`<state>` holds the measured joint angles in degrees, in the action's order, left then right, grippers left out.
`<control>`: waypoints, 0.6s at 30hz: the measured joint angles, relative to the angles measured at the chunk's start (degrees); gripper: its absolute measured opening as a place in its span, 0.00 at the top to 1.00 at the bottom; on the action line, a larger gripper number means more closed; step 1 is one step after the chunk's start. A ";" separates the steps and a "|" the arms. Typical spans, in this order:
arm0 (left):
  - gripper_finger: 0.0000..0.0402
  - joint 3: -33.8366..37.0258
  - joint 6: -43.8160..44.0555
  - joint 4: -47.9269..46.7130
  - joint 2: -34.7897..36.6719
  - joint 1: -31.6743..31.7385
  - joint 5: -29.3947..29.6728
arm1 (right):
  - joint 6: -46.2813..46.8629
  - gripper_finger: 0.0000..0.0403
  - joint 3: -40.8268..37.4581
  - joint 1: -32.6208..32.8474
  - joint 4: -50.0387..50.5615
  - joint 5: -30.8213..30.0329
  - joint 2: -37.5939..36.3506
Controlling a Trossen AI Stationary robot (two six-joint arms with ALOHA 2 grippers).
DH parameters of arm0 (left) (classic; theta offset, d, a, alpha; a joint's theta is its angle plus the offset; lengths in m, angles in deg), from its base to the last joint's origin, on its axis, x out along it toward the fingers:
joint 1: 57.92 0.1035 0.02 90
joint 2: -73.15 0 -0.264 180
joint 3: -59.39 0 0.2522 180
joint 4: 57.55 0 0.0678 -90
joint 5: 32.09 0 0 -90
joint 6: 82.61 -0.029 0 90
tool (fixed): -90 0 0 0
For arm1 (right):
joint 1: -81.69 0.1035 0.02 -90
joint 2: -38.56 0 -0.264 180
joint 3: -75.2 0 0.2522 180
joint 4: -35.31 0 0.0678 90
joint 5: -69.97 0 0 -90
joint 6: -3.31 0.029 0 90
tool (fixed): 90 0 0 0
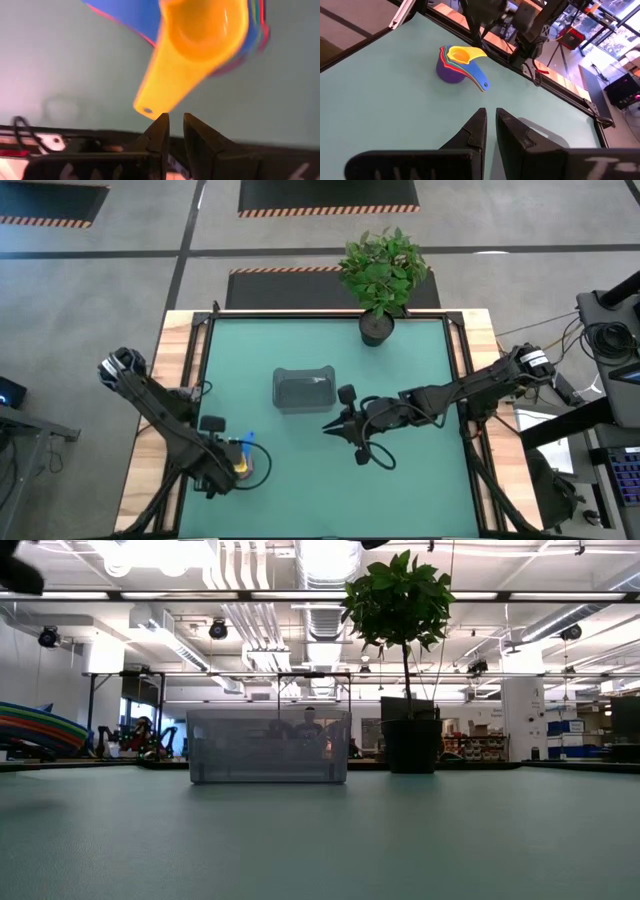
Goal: Nest measuring cups in basket
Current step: Stack the yellow measuring cup on top of the blue measuring cup
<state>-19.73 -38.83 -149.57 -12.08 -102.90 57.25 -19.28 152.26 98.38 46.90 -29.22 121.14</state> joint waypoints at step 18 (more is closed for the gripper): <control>0.91 10.07 -4.52 8.84 0.00 -1.74 -5.02 | 0.86 0.93 0.06 -1.25 0.17 0.05 0.00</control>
<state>-9.66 -43.35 -140.73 -12.08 -104.64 52.23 -18.42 152.33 97.13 47.07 -29.17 121.14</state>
